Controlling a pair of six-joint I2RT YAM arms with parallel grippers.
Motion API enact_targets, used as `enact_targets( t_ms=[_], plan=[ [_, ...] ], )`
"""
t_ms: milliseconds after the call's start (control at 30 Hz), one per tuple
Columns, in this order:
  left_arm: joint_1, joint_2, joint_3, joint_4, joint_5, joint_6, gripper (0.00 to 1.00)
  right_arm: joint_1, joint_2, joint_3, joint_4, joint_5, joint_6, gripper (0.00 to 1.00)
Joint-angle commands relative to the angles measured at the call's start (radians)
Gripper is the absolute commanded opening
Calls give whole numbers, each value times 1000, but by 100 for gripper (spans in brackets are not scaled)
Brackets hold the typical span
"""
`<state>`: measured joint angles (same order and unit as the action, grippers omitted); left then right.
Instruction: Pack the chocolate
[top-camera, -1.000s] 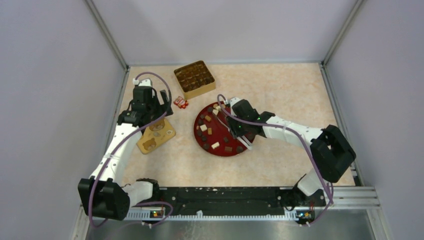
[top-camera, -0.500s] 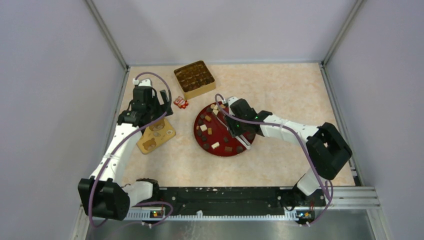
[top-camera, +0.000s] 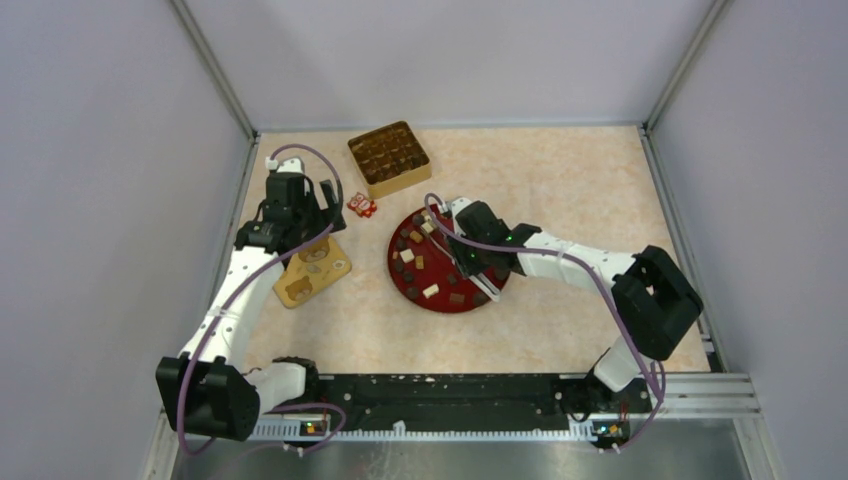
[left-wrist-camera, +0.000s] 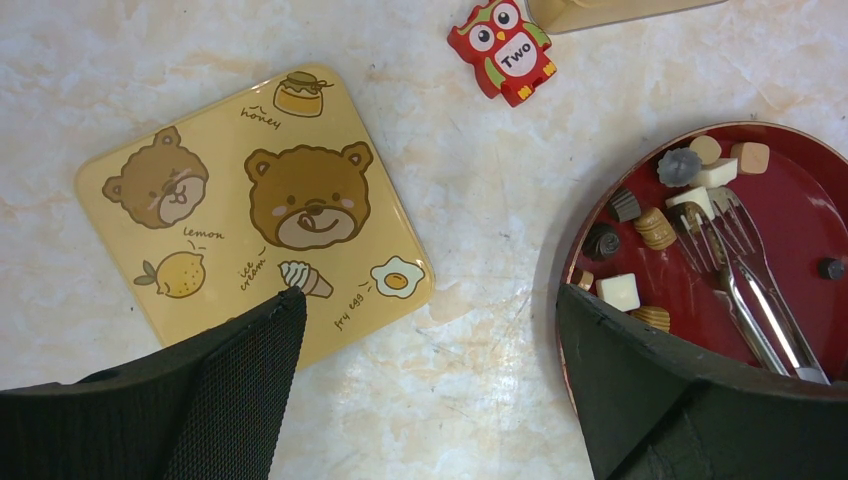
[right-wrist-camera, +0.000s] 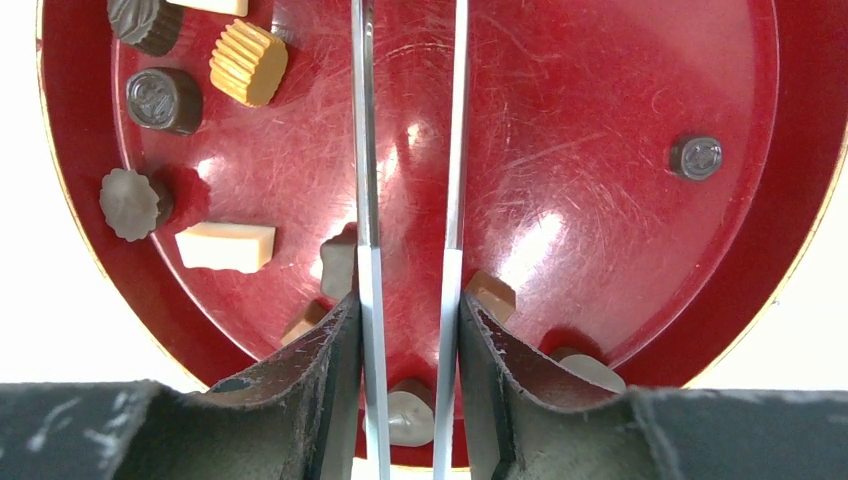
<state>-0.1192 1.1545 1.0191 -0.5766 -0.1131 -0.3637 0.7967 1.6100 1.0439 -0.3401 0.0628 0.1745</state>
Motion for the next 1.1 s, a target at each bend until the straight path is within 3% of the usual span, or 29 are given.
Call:
enact_targets(
  t_ms=[0, 200, 400, 667, 1067],
  plan=[
    [1, -24, 1, 29, -6, 8, 99, 10, 12, 63, 23, 32, -16, 37],
    [1, -24, 3, 26, -7, 10, 99, 10, 18, 67, 30, 32, -16, 38],
    [1, -19, 8, 27, 0, 8, 99, 10, -3, 66, 8, 37, -22, 19],
    [1, -12, 13, 31, -3, 11, 99, 10, -98, 95, -85, 43, -38, 4],
    [1, 16, 31, 45, 6, 3, 99, -8, -90, 292, -162, 81, -97, 0]
  ],
)
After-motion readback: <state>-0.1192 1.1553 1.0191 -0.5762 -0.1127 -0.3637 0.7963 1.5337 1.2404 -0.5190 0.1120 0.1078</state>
